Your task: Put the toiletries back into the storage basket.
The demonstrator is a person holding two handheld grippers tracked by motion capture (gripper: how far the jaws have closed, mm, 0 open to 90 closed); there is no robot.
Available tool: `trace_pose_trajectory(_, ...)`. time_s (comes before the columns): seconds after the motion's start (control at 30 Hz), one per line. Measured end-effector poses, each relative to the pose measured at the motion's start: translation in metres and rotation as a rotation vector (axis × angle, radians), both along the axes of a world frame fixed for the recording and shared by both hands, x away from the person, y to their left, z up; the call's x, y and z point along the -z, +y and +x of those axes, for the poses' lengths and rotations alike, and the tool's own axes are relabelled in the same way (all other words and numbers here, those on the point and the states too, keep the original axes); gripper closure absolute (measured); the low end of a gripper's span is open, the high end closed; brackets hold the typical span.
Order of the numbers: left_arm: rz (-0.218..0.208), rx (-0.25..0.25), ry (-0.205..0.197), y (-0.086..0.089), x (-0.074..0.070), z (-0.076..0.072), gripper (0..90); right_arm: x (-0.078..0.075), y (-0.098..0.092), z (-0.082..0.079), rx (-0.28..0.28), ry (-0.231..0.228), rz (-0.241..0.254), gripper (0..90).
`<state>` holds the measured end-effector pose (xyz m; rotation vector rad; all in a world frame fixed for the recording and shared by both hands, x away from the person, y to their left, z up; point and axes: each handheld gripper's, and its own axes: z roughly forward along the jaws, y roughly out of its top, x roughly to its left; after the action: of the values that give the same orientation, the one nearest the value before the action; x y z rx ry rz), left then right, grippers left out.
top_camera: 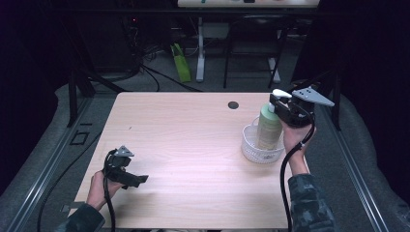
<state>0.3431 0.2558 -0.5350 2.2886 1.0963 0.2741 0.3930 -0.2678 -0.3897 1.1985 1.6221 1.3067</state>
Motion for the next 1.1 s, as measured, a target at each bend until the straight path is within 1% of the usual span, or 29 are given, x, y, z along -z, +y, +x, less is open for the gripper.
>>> trace_pose_trajectory(0.23, 0.0, 0.001, 0.001, 0.0, 0.0, 0.0, 0.0, 0.007, 0.003, 0.002, -0.005, 0.017, 0.0, 68.0)
trace_pose_trajectory(0.83, 0.0, 0.001, 0.0, 0.0, 0.0, 0.0, 0.0, 0.02, 0.007, 0.005, -0.01, 0.041, -0.007, 68.0)
trace_pose_trajectory(1.1, 0.002, 0.004, 0.001, 0.0, 0.0, 0.0, 0.0, 0.023, 0.006, 0.001, -0.017, 0.032, -0.009, 68.1)
